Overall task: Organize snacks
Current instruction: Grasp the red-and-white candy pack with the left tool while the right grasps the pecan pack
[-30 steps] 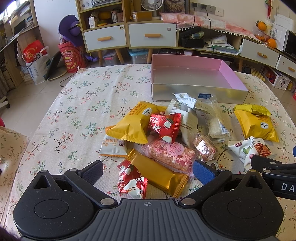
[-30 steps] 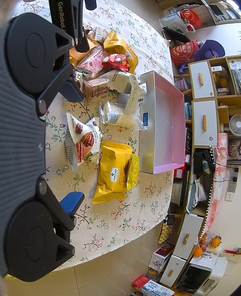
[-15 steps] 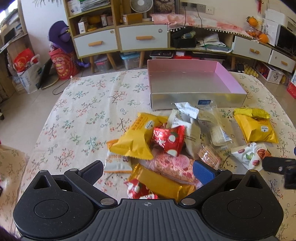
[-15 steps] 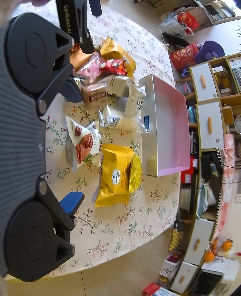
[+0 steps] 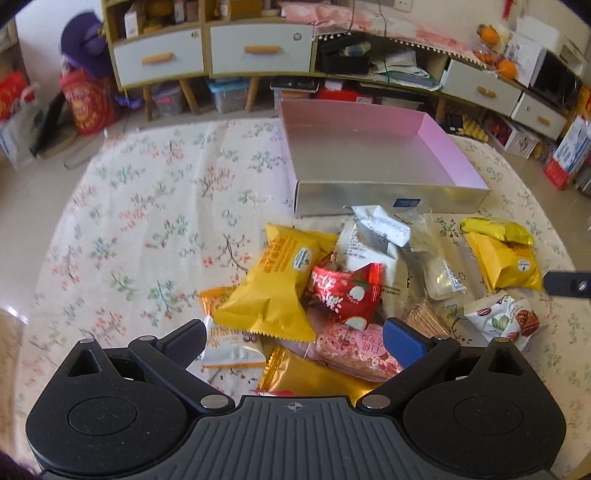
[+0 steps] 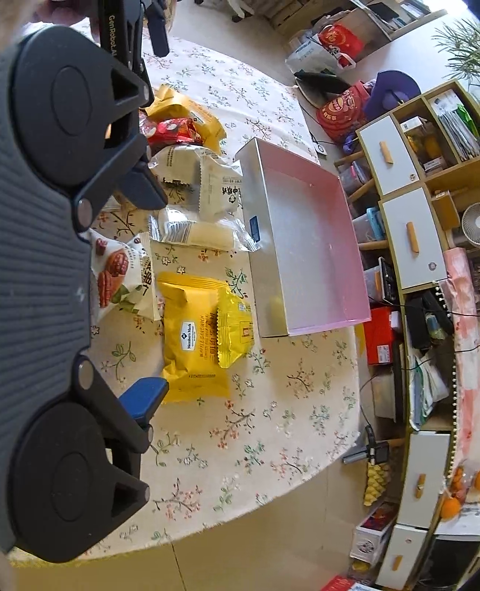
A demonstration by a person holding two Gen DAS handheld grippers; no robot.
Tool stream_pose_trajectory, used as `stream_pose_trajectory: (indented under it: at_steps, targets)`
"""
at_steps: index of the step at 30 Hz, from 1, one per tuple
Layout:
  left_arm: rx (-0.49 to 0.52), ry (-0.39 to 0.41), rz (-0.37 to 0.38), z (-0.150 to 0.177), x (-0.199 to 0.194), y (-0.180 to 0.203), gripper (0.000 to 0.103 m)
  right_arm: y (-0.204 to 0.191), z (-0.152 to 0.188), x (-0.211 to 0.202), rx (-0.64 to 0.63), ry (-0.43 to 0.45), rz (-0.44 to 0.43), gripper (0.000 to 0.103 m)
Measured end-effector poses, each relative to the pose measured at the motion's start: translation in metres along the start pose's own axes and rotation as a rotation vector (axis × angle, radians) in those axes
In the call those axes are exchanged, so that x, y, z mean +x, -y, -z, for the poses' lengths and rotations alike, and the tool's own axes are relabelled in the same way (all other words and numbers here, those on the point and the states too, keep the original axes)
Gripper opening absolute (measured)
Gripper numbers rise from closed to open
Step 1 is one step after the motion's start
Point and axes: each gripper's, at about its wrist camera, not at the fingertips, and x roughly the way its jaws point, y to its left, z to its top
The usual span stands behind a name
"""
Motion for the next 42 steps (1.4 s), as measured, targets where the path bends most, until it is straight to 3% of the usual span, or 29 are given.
stream_pose_trajectory:
  at_steps: [2, 9, 22, 25, 33, 36, 42]
  targets:
    - [-0.013, -0.022, 0.040, 0.002, 0.003, -0.007, 0.101, 0.004, 0.003, 0.007, 0.023, -0.031, -0.027, 0.092]
    - [-0.011, -0.075, 0.070, 0.019, 0.009, -0.019, 0.100, 0.004, 0.012, 0.032, 0.028, -0.149, -0.076, 0.086]
    - [-0.048, -0.183, 0.154, 0.042, 0.029, -0.027, 0.089, -0.006, 0.017, 0.053, -0.002, -0.201, -0.072, 0.080]
    - [-0.005, -0.170, 0.126, 0.043, 0.029, -0.021, 0.082, -0.008, 0.018, 0.055, -0.014, -0.207, -0.060, 0.077]
    - [0.060, -0.142, 0.081, 0.045, 0.024, -0.016, 0.047, -0.010, 0.022, 0.058, -0.044, -0.196, -0.027, 0.069]
    - [0.061, -0.137, 0.075, 0.045, 0.022, -0.017, 0.039, -0.011, 0.022, 0.058, -0.047, -0.183, -0.021, 0.064]
    - [0.045, -0.131, 0.081, 0.045, 0.021, -0.021, 0.036, -0.010, 0.022, 0.054, -0.039, -0.165, -0.024, 0.059]
